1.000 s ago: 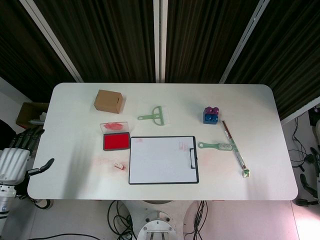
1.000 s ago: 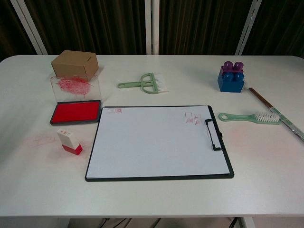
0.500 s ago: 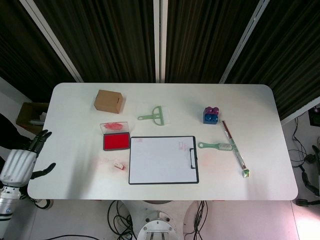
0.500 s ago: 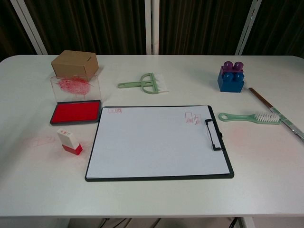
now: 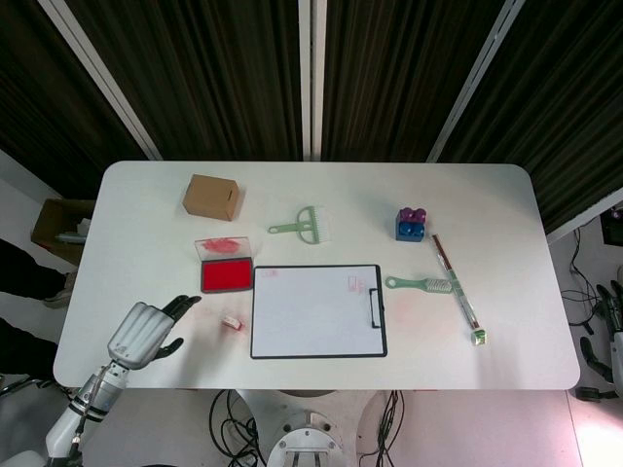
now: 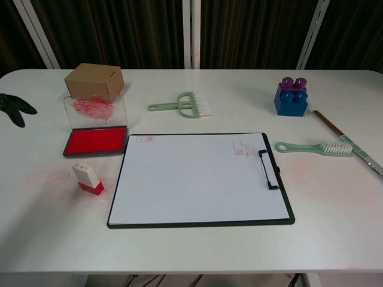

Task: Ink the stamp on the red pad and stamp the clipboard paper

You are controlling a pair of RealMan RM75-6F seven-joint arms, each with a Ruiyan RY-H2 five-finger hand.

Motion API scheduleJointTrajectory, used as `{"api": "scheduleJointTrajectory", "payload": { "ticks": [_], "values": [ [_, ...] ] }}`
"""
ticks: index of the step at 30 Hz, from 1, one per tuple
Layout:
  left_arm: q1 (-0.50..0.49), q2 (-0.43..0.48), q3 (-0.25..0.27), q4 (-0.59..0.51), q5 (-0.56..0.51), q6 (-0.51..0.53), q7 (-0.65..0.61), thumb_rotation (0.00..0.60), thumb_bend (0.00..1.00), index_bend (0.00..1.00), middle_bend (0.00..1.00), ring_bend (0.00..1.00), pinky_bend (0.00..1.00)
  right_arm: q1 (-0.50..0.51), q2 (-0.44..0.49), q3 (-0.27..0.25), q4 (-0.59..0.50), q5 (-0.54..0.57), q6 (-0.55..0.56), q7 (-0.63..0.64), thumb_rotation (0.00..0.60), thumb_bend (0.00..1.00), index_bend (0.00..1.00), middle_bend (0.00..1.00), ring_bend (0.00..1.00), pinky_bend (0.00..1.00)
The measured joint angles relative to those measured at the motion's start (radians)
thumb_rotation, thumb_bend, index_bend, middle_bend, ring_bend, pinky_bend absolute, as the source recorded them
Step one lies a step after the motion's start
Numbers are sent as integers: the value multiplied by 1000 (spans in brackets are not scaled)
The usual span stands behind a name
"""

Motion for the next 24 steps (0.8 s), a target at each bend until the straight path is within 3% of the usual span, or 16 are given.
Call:
{"api": "scheduleJointTrajectory", "payload": {
  "ticks": [10, 16, 24],
  "values": [
    [-70, -102, -6, 58, -22, -100, 61, 600, 233, 239, 280, 907, 990, -2, -6, 0, 26, 12, -10, 27, 600, 276, 0, 0, 0, 0],
    [-103, -149, -13, 74, -56, -155, 93, 600, 251, 325, 348, 927, 1000, -1, -6, -1, 41, 10, -13, 43, 600, 274, 0, 0, 0, 0],
    [-148, -200, -32, 93, -105, -209, 134, 600, 322, 370, 392, 935, 1000, -2, 4, 5, 46, 15, -8, 57, 600, 272, 0, 0, 0, 0]
  ]
}}
